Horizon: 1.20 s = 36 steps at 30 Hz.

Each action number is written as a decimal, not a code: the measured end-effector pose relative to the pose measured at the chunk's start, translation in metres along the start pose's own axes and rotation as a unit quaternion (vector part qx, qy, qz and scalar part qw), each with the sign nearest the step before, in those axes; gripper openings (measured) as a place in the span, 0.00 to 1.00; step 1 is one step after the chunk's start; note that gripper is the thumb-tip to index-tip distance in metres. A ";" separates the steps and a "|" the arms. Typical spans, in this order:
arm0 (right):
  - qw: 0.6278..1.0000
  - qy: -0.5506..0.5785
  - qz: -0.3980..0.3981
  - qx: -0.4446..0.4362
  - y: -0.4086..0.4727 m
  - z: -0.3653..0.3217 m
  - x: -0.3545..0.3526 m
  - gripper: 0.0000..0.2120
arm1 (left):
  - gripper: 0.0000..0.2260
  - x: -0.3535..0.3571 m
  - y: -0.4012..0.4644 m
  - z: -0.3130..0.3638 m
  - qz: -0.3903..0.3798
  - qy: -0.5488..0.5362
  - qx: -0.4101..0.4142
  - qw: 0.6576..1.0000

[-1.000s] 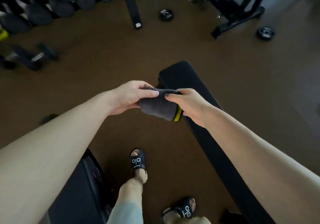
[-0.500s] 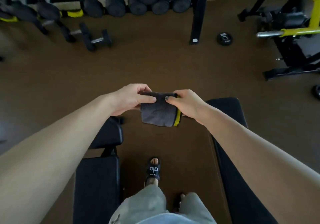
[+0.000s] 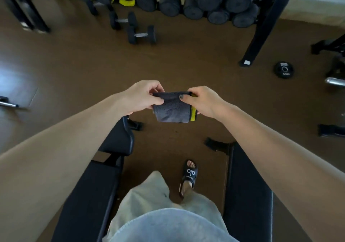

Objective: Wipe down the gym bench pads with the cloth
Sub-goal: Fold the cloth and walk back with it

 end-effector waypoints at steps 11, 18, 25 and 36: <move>0.992 -0.027 -0.092 -0.085 0.152 -0.100 0.012 0.18 | 0.05 -0.095 0.076 -0.037 0.132 -0.153 -0.110 0.973; 0.988 -0.001 -0.132 -0.077 0.264 -0.202 0.050 0.13 | 0.06 -0.201 0.146 -0.075 0.203 -0.213 -0.158 0.943; 0.977 0.005 -0.200 -0.074 0.343 -0.303 0.106 0.12 | 0.07 -0.298 0.182 -0.117 0.295 -0.231 -0.202 0.905; 0.943 0.046 -0.324 -0.062 0.485 -0.411 0.190 0.14 | 0.07 -0.400 0.257 -0.178 0.430 -0.298 -0.302 0.797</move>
Point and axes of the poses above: each hand's wrist, its own y-axis towards the middle knuckle, its own x-axis out of the palm, z = x × y, the point moved 5 cm from there along y, towards the middle knuckle, and after that the axes turned 14 degrees about z, right-handed, at the moved point
